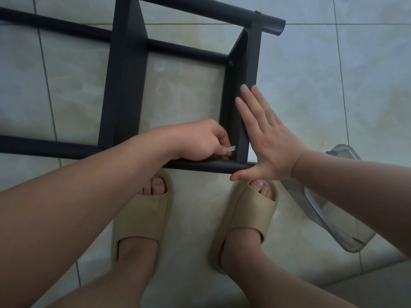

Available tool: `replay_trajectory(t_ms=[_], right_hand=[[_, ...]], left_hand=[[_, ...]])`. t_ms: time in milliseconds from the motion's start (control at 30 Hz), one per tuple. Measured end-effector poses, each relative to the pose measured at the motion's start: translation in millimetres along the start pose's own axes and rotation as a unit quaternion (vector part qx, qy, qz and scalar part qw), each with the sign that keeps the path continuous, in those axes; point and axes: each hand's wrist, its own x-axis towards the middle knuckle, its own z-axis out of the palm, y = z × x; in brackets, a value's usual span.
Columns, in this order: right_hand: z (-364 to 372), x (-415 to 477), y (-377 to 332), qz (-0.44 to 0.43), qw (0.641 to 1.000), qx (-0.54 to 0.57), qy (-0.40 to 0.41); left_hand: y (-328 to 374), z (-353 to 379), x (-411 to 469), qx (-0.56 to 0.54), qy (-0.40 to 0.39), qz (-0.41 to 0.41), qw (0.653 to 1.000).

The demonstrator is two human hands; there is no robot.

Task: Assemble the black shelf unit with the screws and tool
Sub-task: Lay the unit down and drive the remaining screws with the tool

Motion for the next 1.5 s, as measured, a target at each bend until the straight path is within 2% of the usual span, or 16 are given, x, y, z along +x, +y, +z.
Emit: replay_trajectory(t_ms=[233, 400, 567, 633, 700, 767, 867, 1100, 1500], right_hand=[[-0.3, 0.0, -0.1, 0.001, 1.000, -0.001, -0.001], [-0.4, 0.0, 0.4, 0.001, 1.000, -0.002, -0.002], [0.6, 0.2, 0.9, 0.000, 1.000, -0.003, 0.002], [0.8, 0.4, 0.9, -0.001, 1.000, -0.001, 0.002], [0.7, 0.2, 0.8, -0.002, 1.000, -0.002, 0.003], [0.7, -0.1, 1.0, -0.003, 1.000, -0.002, 0.004], [1.0, 0.2, 0.9, -0.004, 1.000, -0.002, 0.005], [0.1, 0.2, 0.6, -0.005, 1.000, -0.002, 0.007], [0.6, 0.3, 0.6, -0.002, 1.000, 0.003, 0.004]], left_hand=[[1.4, -5.0, -1.0, 0.036, -0.035, -0.008, 0.999], [1.4, -16.7, -3.1, 0.035, 0.005, 0.016, 0.999], [5.5, -16.5, -3.4, 0.133, 0.056, 0.066, 0.987], [6.8, -12.1, -1.2, 0.094, 0.072, 0.073, 0.990], [6.9, -6.0, 0.8, -0.033, 0.072, 0.042, 0.996], [5.7, -1.7, 1.8, -0.148, 0.058, -0.012, 0.987], [2.2, 0.3, 3.3, -0.224, 0.046, -0.038, 0.973], [2.9, 2.4, 6.3, -0.254, 0.101, -0.022, 0.962], [5.3, 1.9, 5.8, -0.252, 0.108, -0.011, 0.962]])
